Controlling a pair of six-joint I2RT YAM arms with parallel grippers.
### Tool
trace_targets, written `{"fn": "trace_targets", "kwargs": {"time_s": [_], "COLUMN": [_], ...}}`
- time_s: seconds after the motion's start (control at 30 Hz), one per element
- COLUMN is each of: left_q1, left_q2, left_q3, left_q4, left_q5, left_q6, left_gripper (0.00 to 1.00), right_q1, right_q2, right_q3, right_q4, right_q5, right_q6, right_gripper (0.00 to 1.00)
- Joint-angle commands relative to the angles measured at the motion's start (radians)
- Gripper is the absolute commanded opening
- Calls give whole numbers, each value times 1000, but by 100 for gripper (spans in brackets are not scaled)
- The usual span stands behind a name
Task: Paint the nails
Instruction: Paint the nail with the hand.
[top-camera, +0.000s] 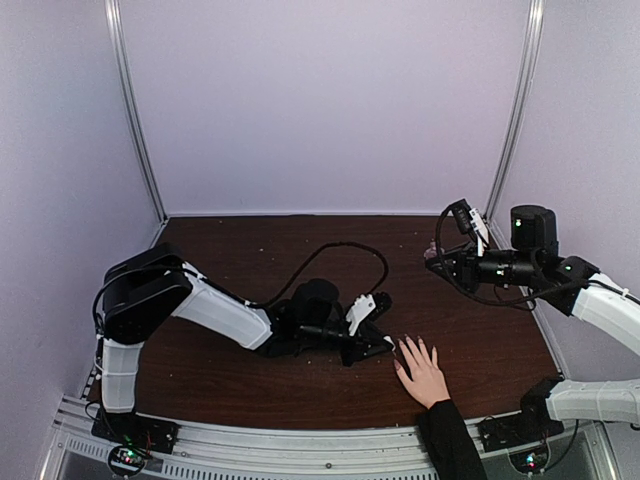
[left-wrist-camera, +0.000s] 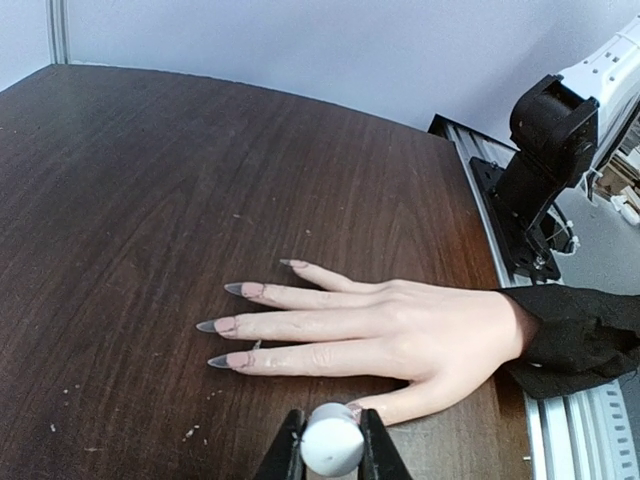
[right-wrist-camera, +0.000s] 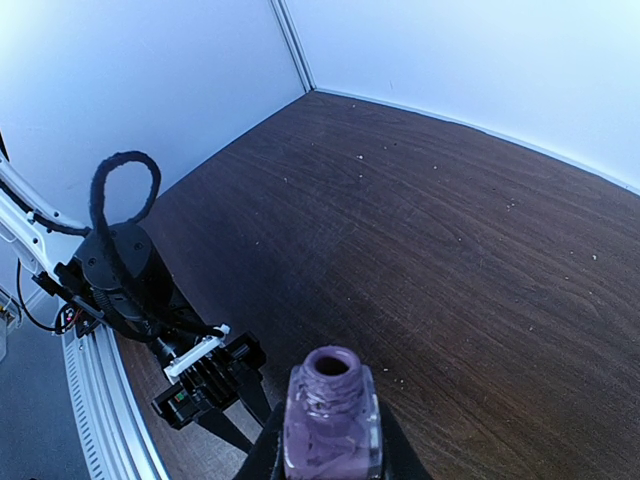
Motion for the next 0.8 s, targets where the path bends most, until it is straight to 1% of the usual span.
{"fn": "trace_targets", "kwargs": {"time_s": [0.0, 0.33, 0.77], "left_q1": [7, -1, -3], "left_q2": [-25, 15, 52], "left_q3": [-4, 43, 90], "left_q4": [40, -31, -66], "left_q5": [59, 93, 98], "left_q6": [-4, -2, -5], "left_gripper": [0, 0, 0], "right_q1": [-6, -6, -6], "right_q2": [-5, -4, -6], "right_q3": [-4, -4, -4], "right_q4": [33, 33, 33], "right_q5": [-4, -4, 1], "right_q6": [9, 9, 7], "right_gripper": [0, 0, 0]}}
